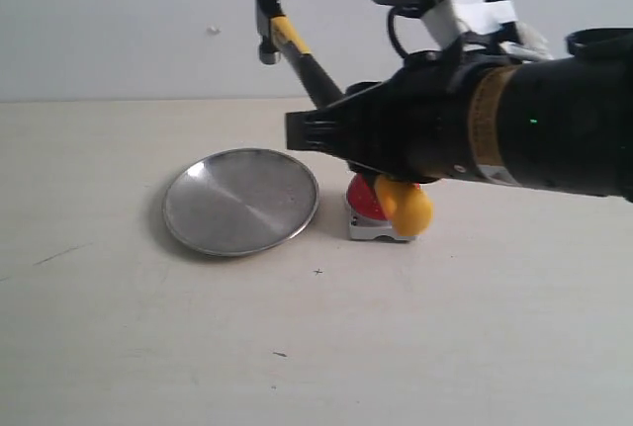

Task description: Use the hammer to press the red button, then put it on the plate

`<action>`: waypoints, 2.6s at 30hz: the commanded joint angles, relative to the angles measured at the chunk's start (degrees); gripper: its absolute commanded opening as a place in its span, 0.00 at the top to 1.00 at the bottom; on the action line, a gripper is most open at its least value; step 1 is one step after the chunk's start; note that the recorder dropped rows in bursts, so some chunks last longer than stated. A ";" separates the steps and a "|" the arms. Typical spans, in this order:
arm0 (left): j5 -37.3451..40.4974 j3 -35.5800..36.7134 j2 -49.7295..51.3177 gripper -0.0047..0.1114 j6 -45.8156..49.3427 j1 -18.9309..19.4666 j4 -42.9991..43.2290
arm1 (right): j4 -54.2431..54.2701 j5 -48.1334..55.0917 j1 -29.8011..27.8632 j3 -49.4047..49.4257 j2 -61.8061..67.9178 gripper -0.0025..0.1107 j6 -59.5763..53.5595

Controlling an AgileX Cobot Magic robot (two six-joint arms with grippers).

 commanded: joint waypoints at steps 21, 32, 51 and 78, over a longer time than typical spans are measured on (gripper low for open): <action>25.32 9.43 -21.23 0.96 -2.66 0.12 -0.84 | -19.30 11.31 -0.17 19.40 -11.90 0.98 20.57; 25.32 9.43 -21.23 0.96 -2.64 0.12 -0.60 | -35.73 9.94 -0.17 18.82 -1.85 0.98 37.44; 25.55 9.43 -21.23 0.96 -2.64 0.12 -0.59 | -30.72 12.39 -0.17 16.73 12.62 0.98 36.84; 25.55 9.43 -21.23 0.96 -2.64 0.12 -0.59 | -40.65 -16.35 -0.32 -14.20 12.22 0.98 33.23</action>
